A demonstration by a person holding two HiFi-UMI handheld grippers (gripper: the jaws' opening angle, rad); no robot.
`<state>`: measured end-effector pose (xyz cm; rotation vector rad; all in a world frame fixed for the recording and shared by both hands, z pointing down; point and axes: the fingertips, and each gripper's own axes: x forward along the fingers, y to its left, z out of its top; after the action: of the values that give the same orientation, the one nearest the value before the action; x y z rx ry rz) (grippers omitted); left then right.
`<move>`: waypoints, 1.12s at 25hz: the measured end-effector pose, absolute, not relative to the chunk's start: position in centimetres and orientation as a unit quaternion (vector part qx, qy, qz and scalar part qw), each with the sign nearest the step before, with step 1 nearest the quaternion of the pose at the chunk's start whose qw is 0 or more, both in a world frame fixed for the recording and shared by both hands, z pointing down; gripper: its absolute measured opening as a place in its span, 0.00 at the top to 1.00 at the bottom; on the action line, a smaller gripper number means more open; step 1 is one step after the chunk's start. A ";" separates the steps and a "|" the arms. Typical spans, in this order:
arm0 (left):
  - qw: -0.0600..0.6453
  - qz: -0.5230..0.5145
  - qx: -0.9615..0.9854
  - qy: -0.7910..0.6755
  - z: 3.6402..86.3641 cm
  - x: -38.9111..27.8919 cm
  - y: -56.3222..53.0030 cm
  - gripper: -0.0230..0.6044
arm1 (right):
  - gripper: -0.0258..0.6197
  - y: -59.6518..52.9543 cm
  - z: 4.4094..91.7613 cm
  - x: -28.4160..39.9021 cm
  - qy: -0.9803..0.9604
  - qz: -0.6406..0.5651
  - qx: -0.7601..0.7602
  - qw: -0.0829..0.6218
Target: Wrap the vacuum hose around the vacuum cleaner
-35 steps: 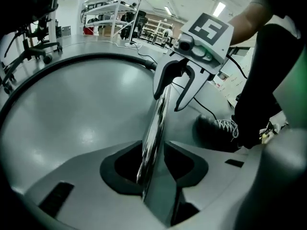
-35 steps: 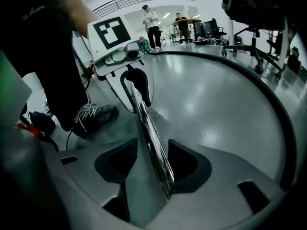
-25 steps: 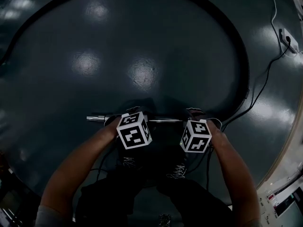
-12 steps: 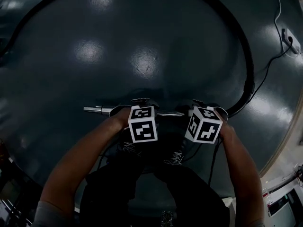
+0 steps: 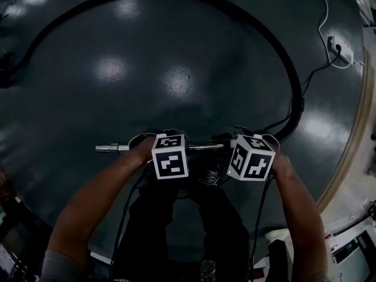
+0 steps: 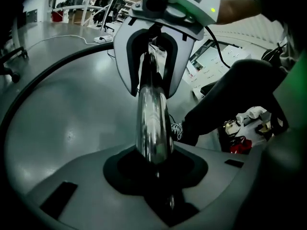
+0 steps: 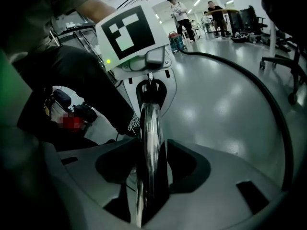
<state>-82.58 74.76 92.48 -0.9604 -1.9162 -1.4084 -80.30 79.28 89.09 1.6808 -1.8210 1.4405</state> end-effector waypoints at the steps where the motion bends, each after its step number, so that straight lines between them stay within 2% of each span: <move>1: 0.285 -0.528 -0.362 -0.713 91.0 -82.6 74.5 0.76 | 0.69 79.2 87.4 -80.1 -0.624 0.494 0.590 0.137; 4: 0.292 -0.529 -0.375 -0.704 87.1 -81.8 74.7 0.76 | 0.65 80.2 82.7 -78.6 -0.602 0.475 0.622 0.159; 7: 0.298 -0.526 -0.386 -0.697 84.0 -80.5 75.8 0.76 | 0.65 82.1 76.9 -76.1 -0.574 0.433 0.671 0.181; 11: 0.293 -0.526 -0.405 -0.688 79.4 -78.6 77.0 0.76 | 0.65 85.1 67.4 -73.6 -0.510 0.381 0.758 0.141; 15: 0.279 -0.527 -0.425 -0.681 72.7 -78.0 77.3 0.76 | 0.65 88.4 58.8 -74.8 -0.453 0.366 0.804 0.123; 20: 0.272 -0.533 -0.443 -0.668 63.4 -77.1 77.3 0.76 | 0.65 90.2 49.6 -77.1 -0.413 0.364 0.833 0.066; 28: 0.278 -0.532 -0.476 -0.644 50.9 -77.0 76.1 0.76 | 0.65 92.6 39.5 -77.5 -0.404 0.339 0.845 0.093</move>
<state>-77.00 76.11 50.91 -1.2766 -1.7279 -1.4270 -77.47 92.64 39.51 2.5078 -1.1988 1.0061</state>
